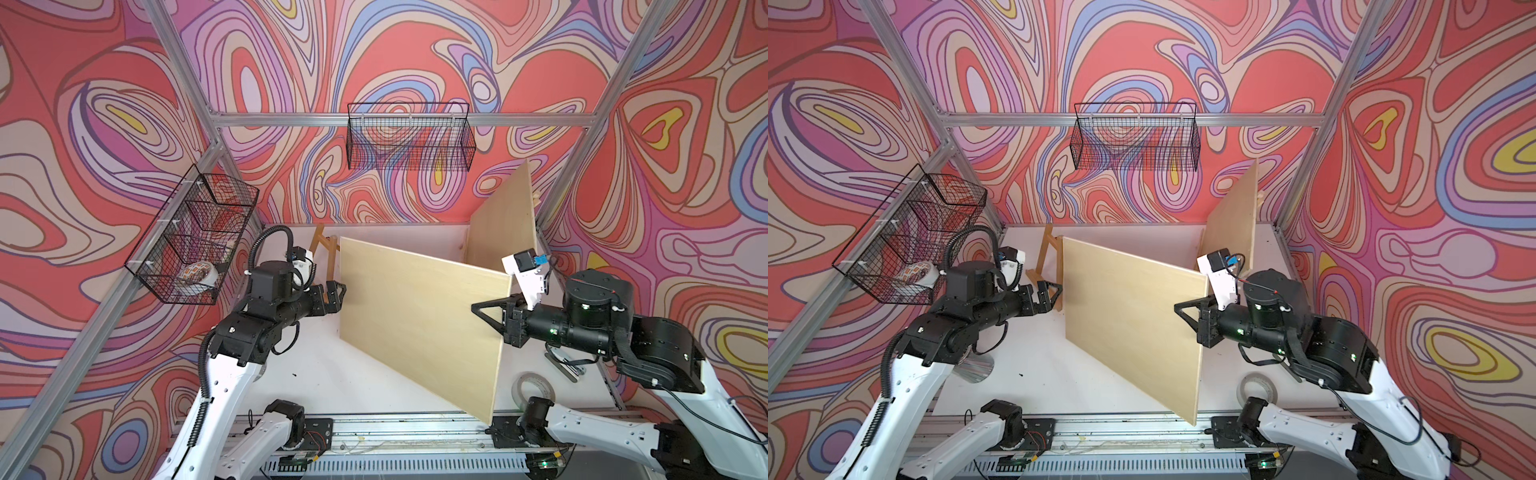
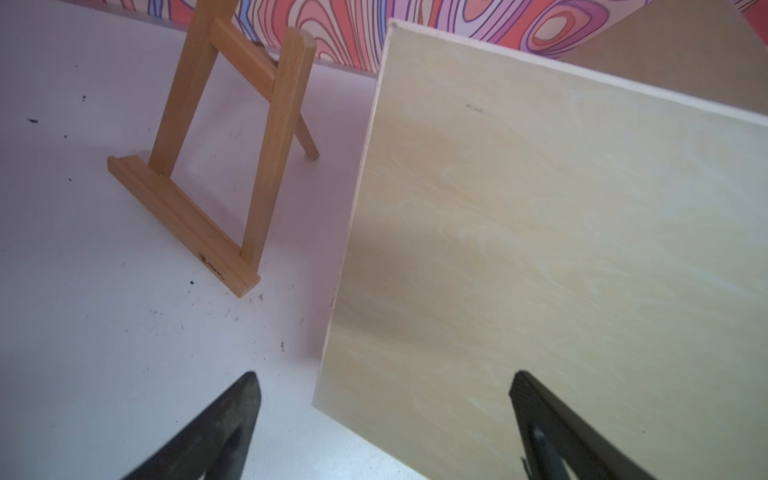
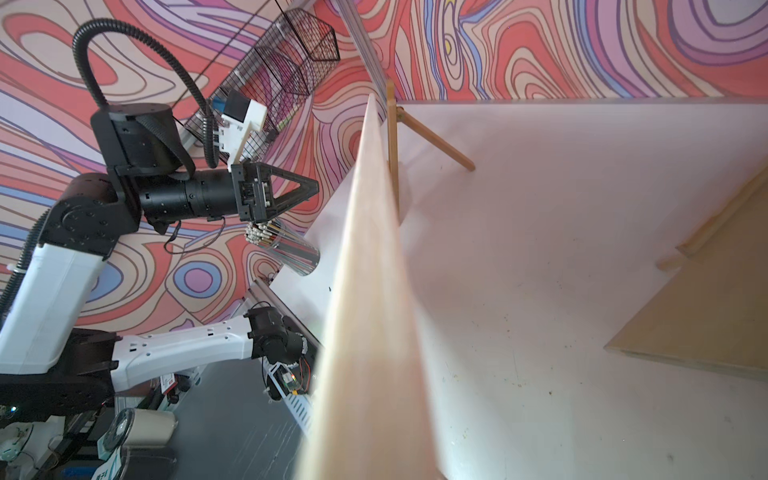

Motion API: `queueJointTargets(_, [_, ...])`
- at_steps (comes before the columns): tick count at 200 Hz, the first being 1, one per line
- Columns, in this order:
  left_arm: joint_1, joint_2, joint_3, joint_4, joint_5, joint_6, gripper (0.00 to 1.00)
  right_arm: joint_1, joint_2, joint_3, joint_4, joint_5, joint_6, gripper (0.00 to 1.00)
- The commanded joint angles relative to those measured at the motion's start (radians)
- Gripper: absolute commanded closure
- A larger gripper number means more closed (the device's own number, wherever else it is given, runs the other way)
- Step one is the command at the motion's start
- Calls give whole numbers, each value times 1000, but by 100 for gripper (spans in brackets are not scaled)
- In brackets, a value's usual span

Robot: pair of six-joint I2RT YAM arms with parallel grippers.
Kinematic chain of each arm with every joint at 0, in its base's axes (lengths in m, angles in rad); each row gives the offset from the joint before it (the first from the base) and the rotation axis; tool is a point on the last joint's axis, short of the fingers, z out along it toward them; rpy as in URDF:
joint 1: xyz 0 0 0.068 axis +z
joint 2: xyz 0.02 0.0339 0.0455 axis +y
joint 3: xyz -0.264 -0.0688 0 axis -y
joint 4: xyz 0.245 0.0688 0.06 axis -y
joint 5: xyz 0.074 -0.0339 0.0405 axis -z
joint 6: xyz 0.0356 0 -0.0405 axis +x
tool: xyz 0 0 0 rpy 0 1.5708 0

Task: Disassemble the easel
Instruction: Place the drawing board at the center of the board.

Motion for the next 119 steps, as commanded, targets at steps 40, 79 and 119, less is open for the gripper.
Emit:
queueJointTargets(40, [-26, 84, -100, -21, -96, 38, 7, -1, 123, 72, 133, -2, 21, 100])
queueJointTargets(79, [-29, 108, -126, -24, -129, 43, 7, -150, 247, 119, 70, -160, -16, 100])
queueJointTargets(119, [-29, 116, -134, -20, -132, 41, 7, -358, 364, 127, 7, -368, -71, 100])
